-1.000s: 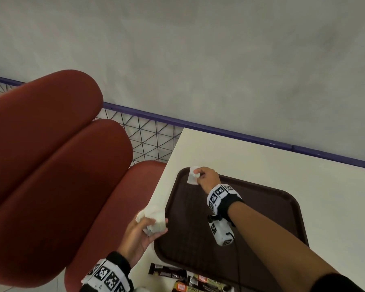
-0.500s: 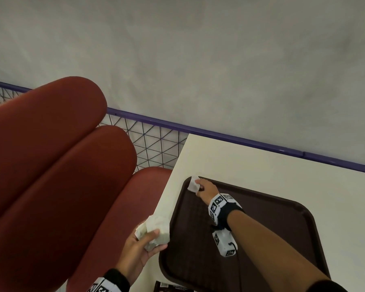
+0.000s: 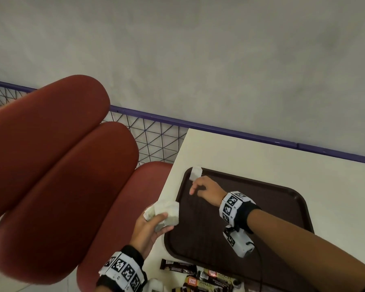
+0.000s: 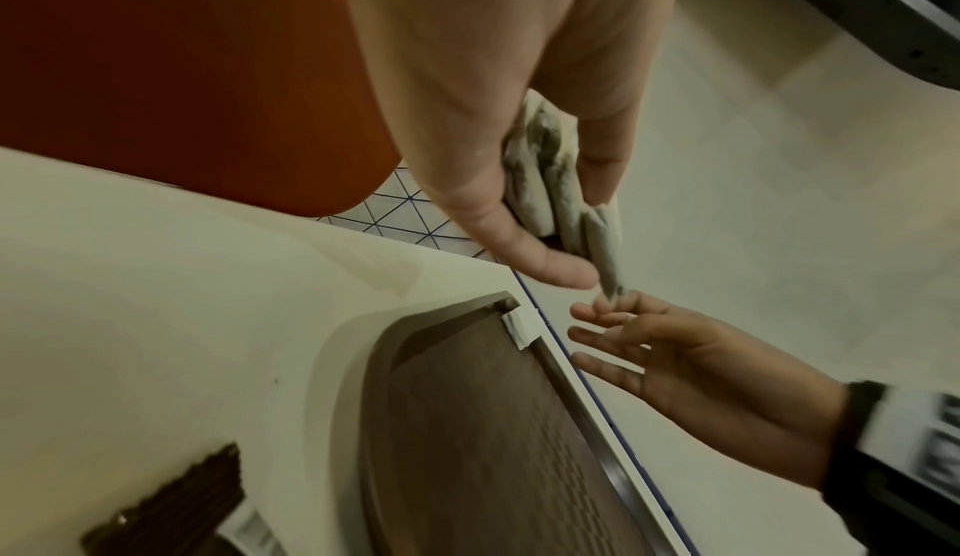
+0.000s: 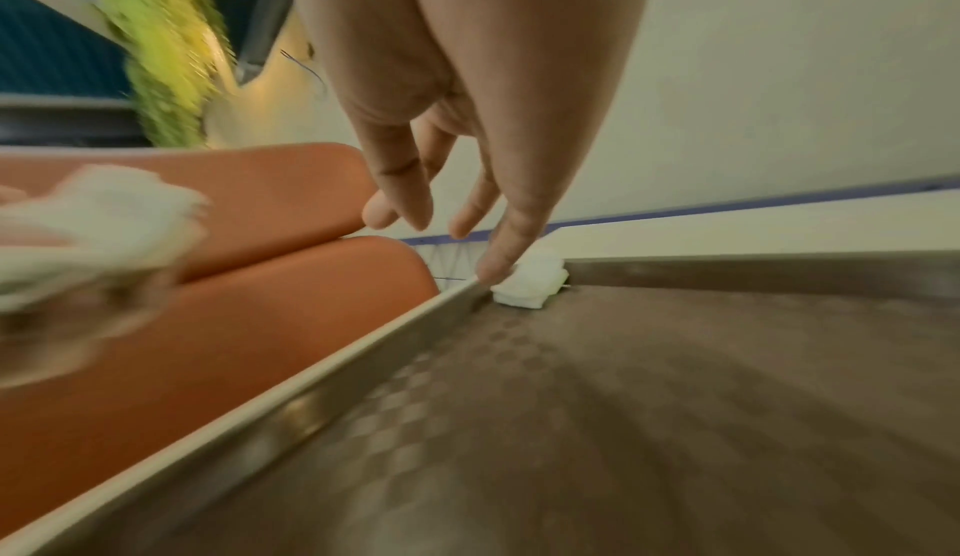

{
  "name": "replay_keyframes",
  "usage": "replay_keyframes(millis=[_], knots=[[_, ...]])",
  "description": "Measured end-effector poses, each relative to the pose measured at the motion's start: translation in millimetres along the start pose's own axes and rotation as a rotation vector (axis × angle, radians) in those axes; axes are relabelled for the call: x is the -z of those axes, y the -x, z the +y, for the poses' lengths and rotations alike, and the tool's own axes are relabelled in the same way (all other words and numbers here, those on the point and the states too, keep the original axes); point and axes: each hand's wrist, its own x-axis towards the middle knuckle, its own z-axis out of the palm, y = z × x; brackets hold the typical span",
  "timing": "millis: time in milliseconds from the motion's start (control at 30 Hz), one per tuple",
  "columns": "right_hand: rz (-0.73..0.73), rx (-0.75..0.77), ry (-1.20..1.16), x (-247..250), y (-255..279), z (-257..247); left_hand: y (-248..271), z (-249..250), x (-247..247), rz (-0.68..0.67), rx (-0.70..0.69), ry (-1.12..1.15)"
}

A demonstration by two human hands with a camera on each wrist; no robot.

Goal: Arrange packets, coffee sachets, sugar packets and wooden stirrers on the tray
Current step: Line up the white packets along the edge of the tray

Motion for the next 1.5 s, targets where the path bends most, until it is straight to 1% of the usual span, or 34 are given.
replay_keyframes(millis=[100, 200, 300, 400, 467, 533, 600, 633, 667, 700, 733, 767, 800, 867, 967, 1067, 1167, 1267, 1367, 1500], knots=[[-0.156, 0.022, 0.010, -6, 24, -11, 3, -2, -1, 0.007, -0.019, 0.011], [-0.269, 0.037, -0.105, -13, 41, -18, 6, -1, -4, -0.003, -0.035, 0.002], [-0.313, -0.008, -0.271, -22, 52, -23, 8, -2, -4, -0.016, -0.039, 0.008], [-0.331, -0.058, -0.329, -28, 57, -23, 10, -3, -4, -0.037, -0.039, -0.001], [-0.318, -0.071, -0.348, -31, 58, -21, 11, -3, -4, -0.050, -0.034, 0.005], [-0.275, -0.074, -0.363, -32, 59, -20, 11, -3, -3, -0.057, -0.023, 0.025], [-0.165, -0.072, -0.360, -31, 58, -17, 9, -3, 0, -0.053, 0.002, 0.056], [-0.090, -0.051, -0.311, -30, 56, -14, 7, -4, 2, -0.049, 0.016, 0.074], [-0.022, -0.021, -0.191, -28, 53, -9, 5, -4, 3, -0.047, 0.029, 0.092], [0.010, 0.015, 0.004, -26, 49, -3, 3, -4, 5, -0.044, 0.041, 0.109], [0.005, 0.040, 0.211, -24, 44, 2, 2, -4, 7, -0.045, 0.052, 0.125], [-0.010, 0.048, 0.353, -22, 40, 7, 1, -4, 8, -0.047, 0.060, 0.135], [-0.024, 0.038, 0.414, -21, 35, 10, 0, -4, 9, -0.052, 0.062, 0.142], [-0.004, -0.001, 0.372, -20, 25, 15, -2, -5, 11, -0.057, 0.064, 0.147], [0.096, -0.095, 0.119, -20, 11, 17, -5, -6, 13, -0.056, 0.069, 0.140], [0.152, -0.218, -0.005, -20, -10, 22, -9, -6, 16, -0.038, 0.079, 0.132], [0.152, -0.279, -0.048, -20, -30, 24, -13, -5, 19, -0.013, 0.079, 0.128], [0.163, -0.295, -0.045, -20, -44, 27, -15, -4, 20, -0.004, 0.057, 0.117], [0.177, -0.311, -0.020, -24, -51, 29, -18, -3, 22, -0.006, 0.036, 0.105], [0.159, -0.331, -0.007, -31, -56, 35, -21, -3, 24, 0.000, 0.030, 0.106]])
